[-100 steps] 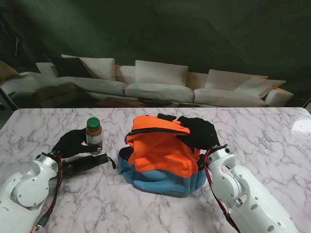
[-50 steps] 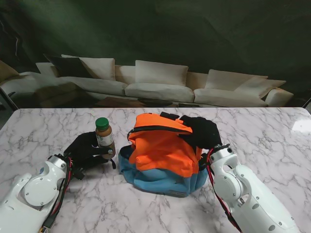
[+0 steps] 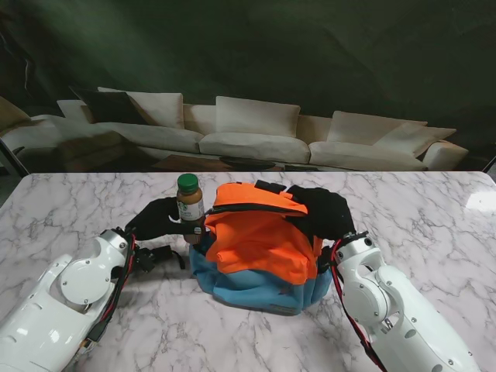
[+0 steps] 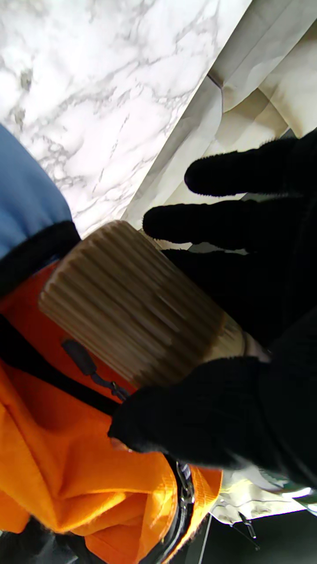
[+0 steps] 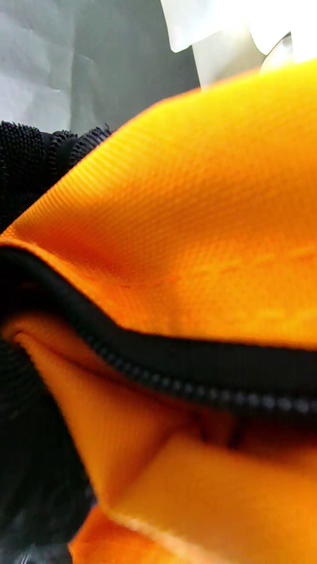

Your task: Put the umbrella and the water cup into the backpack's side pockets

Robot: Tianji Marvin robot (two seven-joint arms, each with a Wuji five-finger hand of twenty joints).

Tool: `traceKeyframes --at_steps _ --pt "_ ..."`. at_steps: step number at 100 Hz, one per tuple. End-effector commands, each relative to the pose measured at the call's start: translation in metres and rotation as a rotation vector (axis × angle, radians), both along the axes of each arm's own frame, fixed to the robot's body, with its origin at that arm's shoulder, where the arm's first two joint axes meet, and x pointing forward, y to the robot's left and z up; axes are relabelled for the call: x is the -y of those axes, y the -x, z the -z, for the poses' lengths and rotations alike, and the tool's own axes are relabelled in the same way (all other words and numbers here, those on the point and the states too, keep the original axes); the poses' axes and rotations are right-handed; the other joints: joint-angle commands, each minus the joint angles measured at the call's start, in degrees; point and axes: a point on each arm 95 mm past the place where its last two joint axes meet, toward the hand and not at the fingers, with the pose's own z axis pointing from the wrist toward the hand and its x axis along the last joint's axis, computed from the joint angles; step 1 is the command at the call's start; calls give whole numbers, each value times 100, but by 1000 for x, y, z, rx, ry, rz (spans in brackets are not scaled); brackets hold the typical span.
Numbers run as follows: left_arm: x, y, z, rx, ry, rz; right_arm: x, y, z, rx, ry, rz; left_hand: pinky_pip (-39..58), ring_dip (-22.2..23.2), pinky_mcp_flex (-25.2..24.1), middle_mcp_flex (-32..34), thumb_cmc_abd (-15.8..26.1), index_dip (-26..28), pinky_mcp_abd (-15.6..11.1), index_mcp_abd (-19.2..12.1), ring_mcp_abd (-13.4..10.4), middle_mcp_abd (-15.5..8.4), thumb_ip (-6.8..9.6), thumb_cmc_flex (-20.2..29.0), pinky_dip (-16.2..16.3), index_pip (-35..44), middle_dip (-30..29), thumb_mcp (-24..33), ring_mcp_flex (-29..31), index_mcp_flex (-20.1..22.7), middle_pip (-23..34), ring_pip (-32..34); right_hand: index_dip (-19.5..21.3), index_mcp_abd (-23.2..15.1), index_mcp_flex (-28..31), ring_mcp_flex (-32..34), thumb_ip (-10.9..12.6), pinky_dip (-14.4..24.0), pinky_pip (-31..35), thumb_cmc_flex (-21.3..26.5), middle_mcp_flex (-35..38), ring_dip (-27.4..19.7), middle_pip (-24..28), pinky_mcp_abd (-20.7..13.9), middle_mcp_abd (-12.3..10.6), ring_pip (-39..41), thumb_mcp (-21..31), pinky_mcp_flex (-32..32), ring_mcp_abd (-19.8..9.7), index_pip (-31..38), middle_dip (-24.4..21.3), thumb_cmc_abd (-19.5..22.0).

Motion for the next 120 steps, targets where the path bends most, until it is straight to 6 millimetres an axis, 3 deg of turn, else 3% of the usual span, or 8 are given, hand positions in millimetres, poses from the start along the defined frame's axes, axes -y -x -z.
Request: traceKeyframes --at_steps 1,13,23,39,67,96,120 --pt "9 -2 -4 -7 17 23 0 2 4 -13 6 0 -104 189 -171 45 820 -14 23 -1217 -31 -500 407 1475 42 423 603 842 -293 894 702 34 273 -886 373 105 290 49 49 769 5 53 201 -107 -88 65 620 -46 -152 655 -22 577" --pt "15 -3 -4 -9 25 39 -1 2 4 -13 3 -2 -168 704 -258 46 696 -180 0 -1302 -74 -532 396 1415 152 355 1444 853 -393 1121 930 369 276 -885 378 105 289 50 47 768 5 54 201 -105 -88 64 621 -46 -150 650 -22 576" --pt "19 -3 -4 -16 43 51 -1 2 5 -15 3 -3 -247 949 -330 75 652 -252 -31 -1350 -130 -592 390 1390 213 331 1761 856 -470 1205 888 381 278 -883 376 105 289 51 46 768 5 54 201 -104 -89 64 621 -46 -150 647 -22 576" --pt "25 -9 -1 2 19 74 -4 2 5 -17 -5 -12 -361 1005 -416 177 459 -629 -84 -1504 -243 -739 387 1277 230 251 1846 835 -526 1528 709 328 281 -882 379 105 291 52 45 772 5 55 200 -104 -89 62 624 -45 -145 644 -22 577" --pt "37 -15 13 -42 76 80 -10 4 4 -16 -7 -41 -780 1166 -779 -365 356 -1111 -52 -1649 -201 -551 302 1102 252 242 2022 760 -928 1842 975 232 290 -893 386 106 291 52 34 770 8 58 194 -93 -89 60 624 -54 -147 640 -24 576" --pt "50 -9 18 -96 119 151 -11 3 4 -17 -10 -42 -1192 1223 -960 -902 567 -1154 -79 -1764 -241 -447 250 906 211 120 1819 661 -1207 1779 1198 20 293 -888 391 108 291 54 32 770 11 59 191 -90 -96 58 625 -54 -143 638 -23 576" --pt "37 -12 26 -115 -18 164 -11 3 4 -16 -15 -41 -1432 1178 -1025 -1172 610 -956 -67 -1542 -210 -330 304 1028 214 120 1540 740 -1365 1689 1157 -233 296 -889 390 106 291 56 31 770 10 61 186 -90 -90 57 625 -54 -138 633 -20 575"
